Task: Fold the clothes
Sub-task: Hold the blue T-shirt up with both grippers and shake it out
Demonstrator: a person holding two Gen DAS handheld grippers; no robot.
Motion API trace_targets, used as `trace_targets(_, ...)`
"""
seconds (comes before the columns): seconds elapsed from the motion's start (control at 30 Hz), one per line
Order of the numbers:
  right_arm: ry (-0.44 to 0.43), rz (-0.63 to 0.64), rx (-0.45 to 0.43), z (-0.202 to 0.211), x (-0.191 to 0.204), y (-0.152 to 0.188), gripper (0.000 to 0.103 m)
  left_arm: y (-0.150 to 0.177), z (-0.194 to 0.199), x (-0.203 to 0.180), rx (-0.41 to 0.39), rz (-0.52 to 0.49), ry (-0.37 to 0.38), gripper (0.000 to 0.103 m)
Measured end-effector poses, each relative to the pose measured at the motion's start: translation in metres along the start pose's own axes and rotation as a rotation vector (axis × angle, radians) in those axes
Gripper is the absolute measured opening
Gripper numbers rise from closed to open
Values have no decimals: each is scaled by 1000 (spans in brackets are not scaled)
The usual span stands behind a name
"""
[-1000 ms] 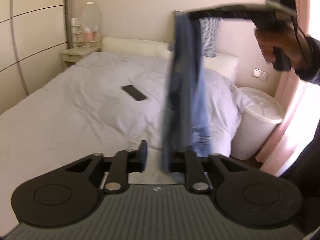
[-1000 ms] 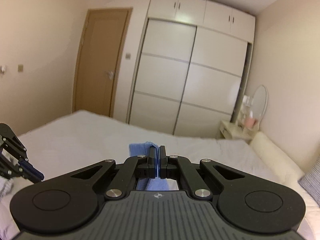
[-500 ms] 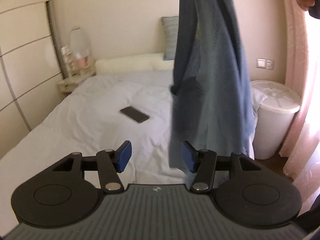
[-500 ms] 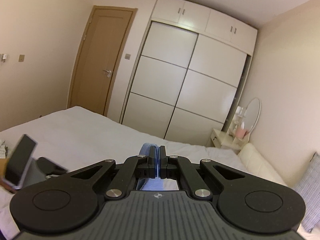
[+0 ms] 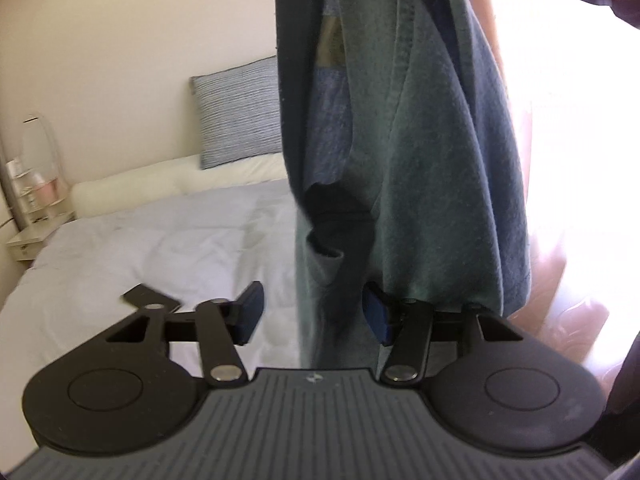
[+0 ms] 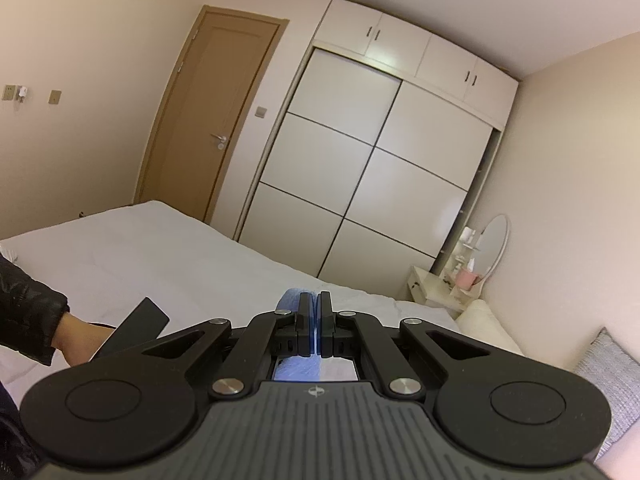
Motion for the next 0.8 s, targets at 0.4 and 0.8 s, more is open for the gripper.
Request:
trace_targets(0.4,27,-23,-5,16,-12,19,0,-3,90,38,107,56,-282,0)
trace_targets(0.8,-95,-80,-164,31,-9,22,0,-87,261,1,237,-80,-746,0)
Point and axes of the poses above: each gripper's, at about its wrist camera, not at the fingertips, and z roughly against the way its jaws point, x to its left, y to its underside, the point moved 7 cm from there along -z, roughly the way its jaws point, and after that the axes turned 2 degrees about -x, right-handed, at the moved point
